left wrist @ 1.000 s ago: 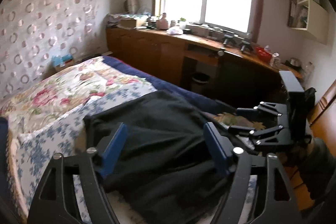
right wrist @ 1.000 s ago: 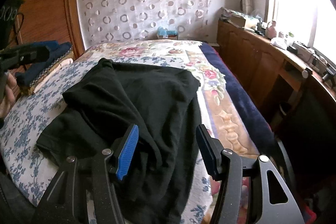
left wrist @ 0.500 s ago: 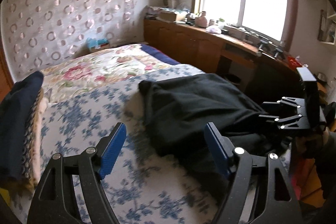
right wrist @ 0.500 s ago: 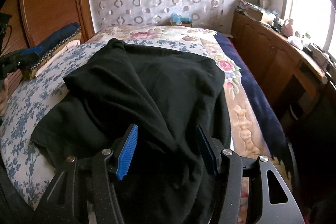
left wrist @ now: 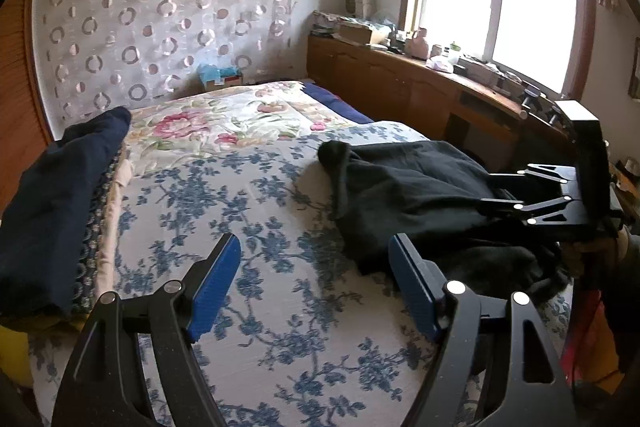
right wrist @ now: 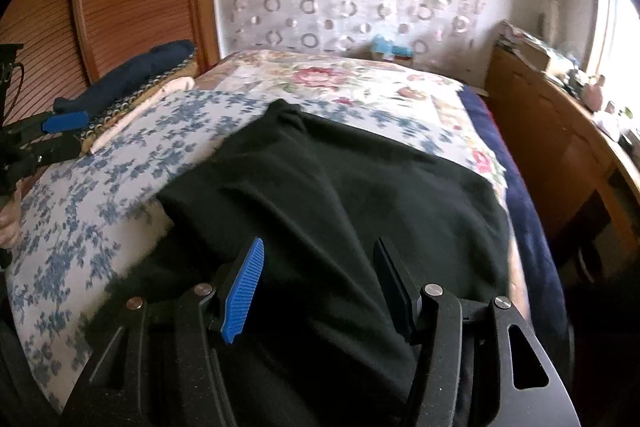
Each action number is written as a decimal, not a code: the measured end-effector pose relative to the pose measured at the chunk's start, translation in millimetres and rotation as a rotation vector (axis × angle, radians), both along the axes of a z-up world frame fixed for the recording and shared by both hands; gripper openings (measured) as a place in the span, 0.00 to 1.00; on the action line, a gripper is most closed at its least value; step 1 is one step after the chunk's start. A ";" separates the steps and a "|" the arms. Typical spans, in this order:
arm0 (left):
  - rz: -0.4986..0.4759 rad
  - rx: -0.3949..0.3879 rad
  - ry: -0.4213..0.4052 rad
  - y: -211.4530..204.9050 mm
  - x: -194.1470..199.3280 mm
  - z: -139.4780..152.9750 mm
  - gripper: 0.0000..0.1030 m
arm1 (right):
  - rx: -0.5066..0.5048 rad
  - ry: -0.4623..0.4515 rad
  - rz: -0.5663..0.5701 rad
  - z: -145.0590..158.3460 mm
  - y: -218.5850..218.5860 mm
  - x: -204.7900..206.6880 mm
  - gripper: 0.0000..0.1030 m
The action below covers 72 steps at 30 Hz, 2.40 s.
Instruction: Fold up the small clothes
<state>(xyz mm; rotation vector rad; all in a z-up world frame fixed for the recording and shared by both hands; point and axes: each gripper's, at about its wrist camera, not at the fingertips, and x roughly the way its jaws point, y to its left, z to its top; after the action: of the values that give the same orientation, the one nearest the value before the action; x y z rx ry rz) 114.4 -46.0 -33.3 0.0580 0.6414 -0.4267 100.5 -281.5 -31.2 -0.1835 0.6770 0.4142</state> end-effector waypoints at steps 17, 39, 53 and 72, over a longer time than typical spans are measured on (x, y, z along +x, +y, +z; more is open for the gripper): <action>0.076 -0.025 -0.004 43.4 -4.1 -4.4 0.75 | -0.061 0.090 0.236 -9.2 71.0 33.2 0.57; 0.056 -0.013 0.009 42.3 -6.1 -6.5 0.75 | 0.026 0.040 0.204 18.3 57.8 51.7 0.10; 0.000 -0.009 0.021 19.8 -8.2 -5.9 0.75 | -0.056 -0.019 -0.159 55.6 -67.1 108.8 0.09; -0.094 0.003 0.051 -25.8 -16.4 -14.8 0.75 | -0.074 0.036 -0.305 40.5 -85.1 107.0 0.38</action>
<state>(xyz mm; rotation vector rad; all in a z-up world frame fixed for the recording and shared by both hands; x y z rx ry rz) 98.1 -71.8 -48.1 0.0802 0.6913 -0.5192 207.5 -366.7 9.3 -0.1397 0.7429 0.1000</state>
